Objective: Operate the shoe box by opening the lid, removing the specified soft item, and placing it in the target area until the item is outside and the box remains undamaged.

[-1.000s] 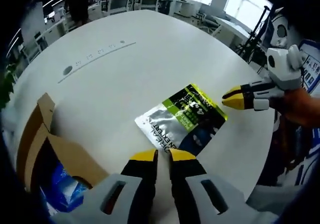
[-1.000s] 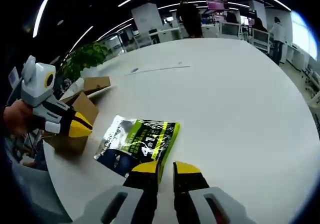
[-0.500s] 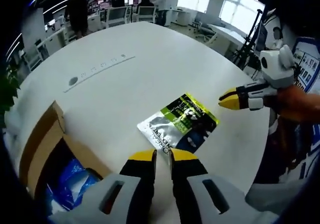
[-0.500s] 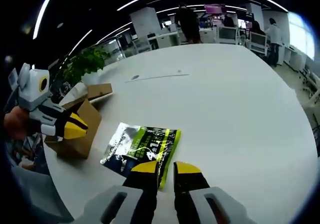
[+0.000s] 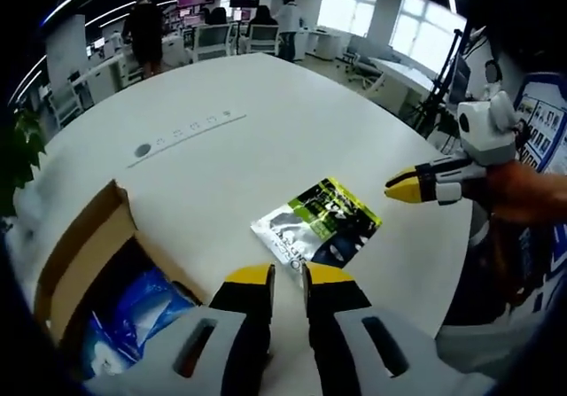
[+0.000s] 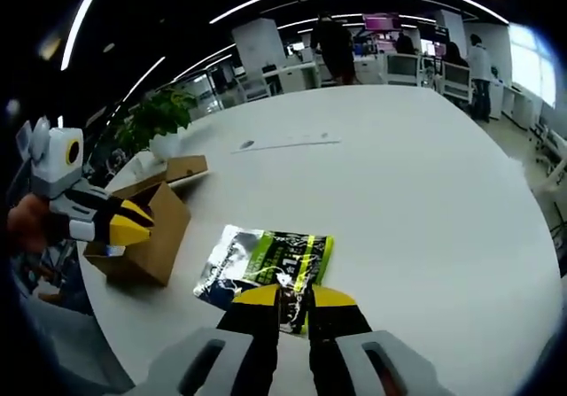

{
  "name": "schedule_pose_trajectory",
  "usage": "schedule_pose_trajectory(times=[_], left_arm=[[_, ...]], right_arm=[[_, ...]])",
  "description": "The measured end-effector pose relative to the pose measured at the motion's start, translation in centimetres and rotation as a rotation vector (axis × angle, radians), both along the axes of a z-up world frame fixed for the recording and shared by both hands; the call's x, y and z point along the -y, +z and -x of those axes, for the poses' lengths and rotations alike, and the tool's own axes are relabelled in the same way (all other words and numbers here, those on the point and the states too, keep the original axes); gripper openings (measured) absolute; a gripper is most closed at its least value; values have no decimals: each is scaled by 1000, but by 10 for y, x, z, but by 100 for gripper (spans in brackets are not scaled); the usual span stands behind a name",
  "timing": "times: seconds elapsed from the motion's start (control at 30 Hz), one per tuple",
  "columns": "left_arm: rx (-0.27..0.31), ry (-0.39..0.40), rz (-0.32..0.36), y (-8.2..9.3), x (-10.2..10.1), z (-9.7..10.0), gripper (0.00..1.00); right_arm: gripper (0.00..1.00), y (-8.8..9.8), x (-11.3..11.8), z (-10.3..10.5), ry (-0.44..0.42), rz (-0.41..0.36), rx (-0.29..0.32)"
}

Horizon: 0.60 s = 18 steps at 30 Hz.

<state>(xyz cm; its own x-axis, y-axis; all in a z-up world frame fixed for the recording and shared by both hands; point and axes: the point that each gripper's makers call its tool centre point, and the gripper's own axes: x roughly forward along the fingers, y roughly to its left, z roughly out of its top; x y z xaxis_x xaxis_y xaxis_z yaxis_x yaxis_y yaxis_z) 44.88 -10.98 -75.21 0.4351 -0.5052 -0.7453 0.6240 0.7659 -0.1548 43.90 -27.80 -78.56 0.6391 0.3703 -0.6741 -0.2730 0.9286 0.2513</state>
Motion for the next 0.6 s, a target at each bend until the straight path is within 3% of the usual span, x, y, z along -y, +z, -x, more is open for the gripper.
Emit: schedule_pose_trajectory(times=[0.43,0.6], left_arm=[[51,49,42,17,-32,14,13],[100,91,70,31,-48,19,13]], right_arm=[[10,17,-33,8,13,-37,28],[9,33,-46,9,16,-55,62]])
